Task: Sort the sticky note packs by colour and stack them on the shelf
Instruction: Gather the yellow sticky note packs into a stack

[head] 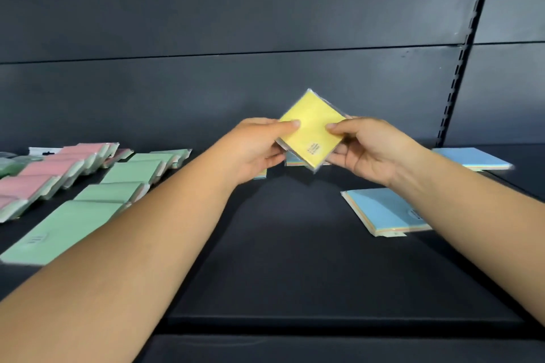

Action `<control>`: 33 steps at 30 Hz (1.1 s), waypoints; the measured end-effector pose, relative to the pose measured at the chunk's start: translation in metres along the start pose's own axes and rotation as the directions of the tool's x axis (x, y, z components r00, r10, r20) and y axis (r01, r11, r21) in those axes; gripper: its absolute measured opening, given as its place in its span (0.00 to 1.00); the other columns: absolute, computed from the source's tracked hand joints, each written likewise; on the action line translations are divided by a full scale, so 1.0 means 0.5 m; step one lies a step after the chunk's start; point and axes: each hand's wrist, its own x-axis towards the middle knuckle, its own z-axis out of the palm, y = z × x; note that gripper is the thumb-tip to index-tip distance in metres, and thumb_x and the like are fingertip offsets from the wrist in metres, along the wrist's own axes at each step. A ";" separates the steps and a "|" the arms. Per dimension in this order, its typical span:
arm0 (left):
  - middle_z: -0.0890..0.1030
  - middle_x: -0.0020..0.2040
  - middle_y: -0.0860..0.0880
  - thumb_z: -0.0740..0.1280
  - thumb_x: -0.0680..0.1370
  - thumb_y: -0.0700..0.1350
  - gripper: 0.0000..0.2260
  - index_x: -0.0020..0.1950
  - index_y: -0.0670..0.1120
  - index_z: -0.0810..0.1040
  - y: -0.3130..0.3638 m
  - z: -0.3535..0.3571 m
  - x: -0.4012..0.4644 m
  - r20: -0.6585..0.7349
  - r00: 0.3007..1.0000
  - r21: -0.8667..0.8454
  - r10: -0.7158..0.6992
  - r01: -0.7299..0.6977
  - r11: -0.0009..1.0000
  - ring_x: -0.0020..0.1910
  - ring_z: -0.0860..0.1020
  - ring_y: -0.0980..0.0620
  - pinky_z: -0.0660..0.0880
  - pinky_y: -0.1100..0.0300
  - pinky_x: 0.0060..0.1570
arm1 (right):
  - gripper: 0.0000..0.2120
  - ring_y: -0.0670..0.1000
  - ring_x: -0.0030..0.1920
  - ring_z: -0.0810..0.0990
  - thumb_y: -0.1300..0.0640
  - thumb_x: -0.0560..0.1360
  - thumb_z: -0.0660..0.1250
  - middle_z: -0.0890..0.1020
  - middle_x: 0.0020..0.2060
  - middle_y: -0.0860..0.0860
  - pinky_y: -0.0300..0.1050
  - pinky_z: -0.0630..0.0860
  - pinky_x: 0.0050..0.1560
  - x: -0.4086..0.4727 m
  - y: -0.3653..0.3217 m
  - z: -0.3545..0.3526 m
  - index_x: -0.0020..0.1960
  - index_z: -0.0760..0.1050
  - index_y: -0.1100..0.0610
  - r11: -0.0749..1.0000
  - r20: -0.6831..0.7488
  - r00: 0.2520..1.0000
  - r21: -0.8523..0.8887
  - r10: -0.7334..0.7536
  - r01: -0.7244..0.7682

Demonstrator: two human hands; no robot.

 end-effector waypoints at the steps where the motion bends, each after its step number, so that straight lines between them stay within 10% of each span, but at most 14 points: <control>1: 0.81 0.39 0.50 0.68 0.75 0.42 0.03 0.44 0.45 0.75 0.008 -0.004 -0.003 -0.044 0.999 -0.094 0.015 -0.019 0.995 0.39 0.80 0.54 0.76 0.61 0.46 | 0.07 0.51 0.35 0.83 0.67 0.76 0.61 0.81 0.39 0.54 0.47 0.81 0.40 -0.002 0.000 0.002 0.42 0.70 0.58 0.999 0.003 1.000 -0.039 -0.013 0.013; 5: 0.79 0.37 0.49 0.69 0.75 0.41 0.06 0.40 0.46 0.74 0.023 -0.062 0.005 -0.278 0.958 -0.175 0.067 -0.119 0.977 0.38 0.77 0.53 0.73 0.63 0.39 | 0.05 0.49 0.39 0.79 0.58 0.75 0.67 0.77 0.37 0.51 0.45 0.77 0.49 -0.006 -0.024 -0.028 0.42 0.72 0.54 0.972 -0.075 0.994 -0.226 -0.085 0.066; 13: 0.78 0.49 0.48 0.67 0.75 0.53 0.10 0.43 0.47 0.77 -0.043 -0.130 0.045 -0.320 0.940 0.547 0.120 0.080 0.833 0.48 0.76 0.48 0.71 0.60 0.44 | 0.11 0.47 0.30 0.69 0.60 0.76 0.65 0.71 0.31 0.51 0.38 0.68 0.33 0.038 -0.055 -0.165 0.36 0.68 0.56 0.897 -0.423 0.900 -0.430 -0.103 -0.099; 19: 0.73 0.65 0.40 0.57 0.79 0.55 0.23 0.66 0.41 0.73 -0.067 -0.108 0.074 -0.417 0.906 0.813 0.072 0.336 0.475 0.65 0.70 0.39 0.68 0.52 0.63 | 0.12 0.53 0.32 0.69 0.56 0.75 0.66 0.71 0.32 0.55 0.44 0.70 0.36 0.073 -0.041 -0.196 0.35 0.71 0.61 0.490 -0.373 0.887 -0.847 -0.271 -0.206; 24: 0.60 0.73 0.41 0.56 0.77 0.62 0.33 0.75 0.43 0.56 -0.072 -0.091 0.065 -0.429 0.903 0.818 0.009 0.384 0.429 0.71 0.61 0.40 0.61 0.51 0.67 | 0.23 0.60 0.60 0.72 0.42 0.76 0.60 0.75 0.61 0.60 0.47 0.69 0.55 0.094 -0.036 -0.175 0.58 0.73 0.62 0.020 -0.354 0.905 -0.933 -0.236 -0.359; 33: 0.59 0.75 0.44 0.54 0.78 0.61 0.31 0.75 0.44 0.55 -0.064 -0.101 0.054 -0.384 0.921 0.857 -0.067 0.382 0.346 0.73 0.58 0.42 0.57 0.53 0.68 | 0.33 0.58 0.69 0.67 0.39 0.76 0.59 0.67 0.70 0.57 0.49 0.63 0.67 0.140 -0.042 -0.182 0.70 0.66 0.63 -0.073 -0.463 0.886 -0.883 -0.020 -0.464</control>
